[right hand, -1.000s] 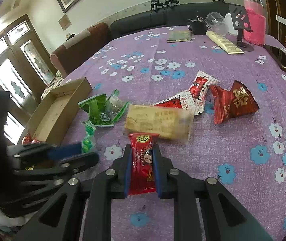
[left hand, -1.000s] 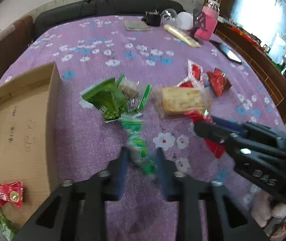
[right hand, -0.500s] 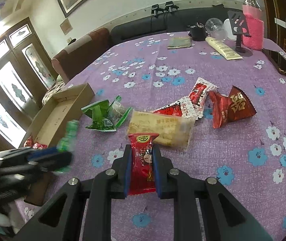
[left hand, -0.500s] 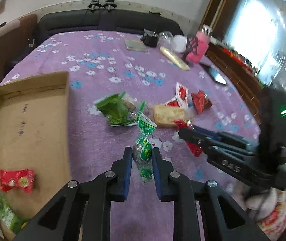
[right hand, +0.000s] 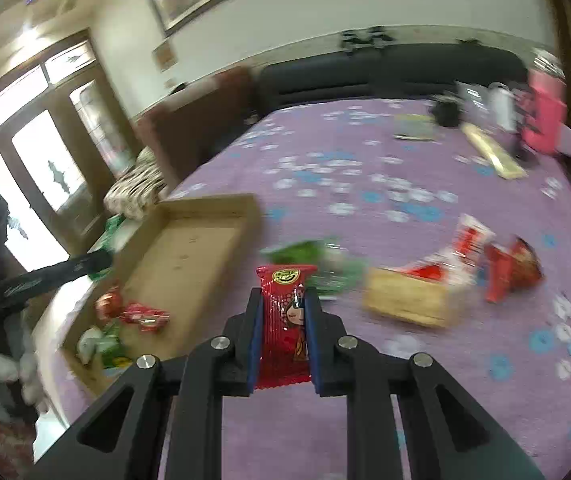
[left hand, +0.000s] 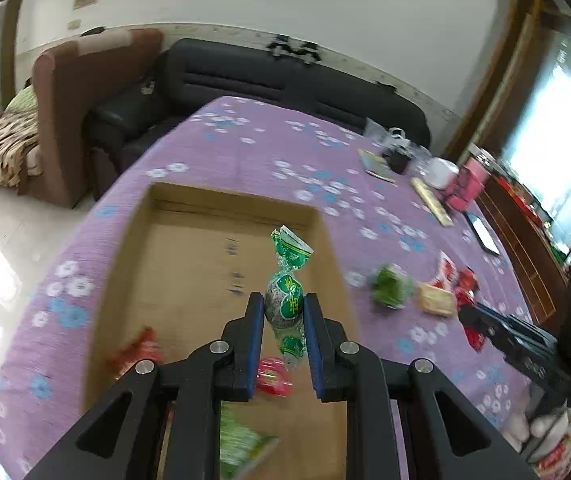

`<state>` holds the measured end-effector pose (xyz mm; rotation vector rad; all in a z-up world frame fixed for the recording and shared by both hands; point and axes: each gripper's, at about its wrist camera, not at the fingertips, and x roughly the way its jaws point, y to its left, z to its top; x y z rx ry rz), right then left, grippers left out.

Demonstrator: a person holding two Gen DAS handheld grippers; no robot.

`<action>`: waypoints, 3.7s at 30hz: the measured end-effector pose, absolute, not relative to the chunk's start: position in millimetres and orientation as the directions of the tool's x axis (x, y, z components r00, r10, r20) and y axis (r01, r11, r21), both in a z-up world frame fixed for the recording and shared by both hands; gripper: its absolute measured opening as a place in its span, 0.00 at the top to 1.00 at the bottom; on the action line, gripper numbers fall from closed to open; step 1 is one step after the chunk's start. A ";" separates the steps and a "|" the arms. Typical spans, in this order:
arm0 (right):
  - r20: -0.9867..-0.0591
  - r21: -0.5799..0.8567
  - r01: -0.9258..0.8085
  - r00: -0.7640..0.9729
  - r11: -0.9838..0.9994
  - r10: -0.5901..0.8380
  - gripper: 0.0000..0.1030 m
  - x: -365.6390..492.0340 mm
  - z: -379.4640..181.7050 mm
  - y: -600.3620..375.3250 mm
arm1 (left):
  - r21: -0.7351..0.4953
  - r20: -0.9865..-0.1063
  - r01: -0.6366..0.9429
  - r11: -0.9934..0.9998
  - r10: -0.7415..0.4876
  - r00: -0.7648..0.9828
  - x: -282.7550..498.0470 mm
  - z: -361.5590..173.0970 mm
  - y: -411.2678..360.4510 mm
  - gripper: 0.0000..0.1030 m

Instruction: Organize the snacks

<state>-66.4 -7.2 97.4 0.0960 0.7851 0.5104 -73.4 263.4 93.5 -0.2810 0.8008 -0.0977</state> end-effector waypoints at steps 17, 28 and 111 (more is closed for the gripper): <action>-0.808 0.182 -0.553 0.387 0.813 0.444 0.82 -26.3 68.2 190.1 | -0.361 -0.773 -0.147 0.921 -0.207 0.600 -24.5 44.6 344.2 0.80; -0.825 0.171 -0.564 0.365 0.808 0.430 0.76 -16.7 56.0 210.9 | -0.443 -0.745 -0.154 0.883 -0.267 0.611 -27.4 37.3 360.1 0.59; -0.609 -0.179 -0.115 0.793 0.977 -0.019 0.32 -70.0 318.4 -23.5 | -0.091 -0.170 0.110 0.990 -0.125 0.978 -253.2 313.7 364.9 0.00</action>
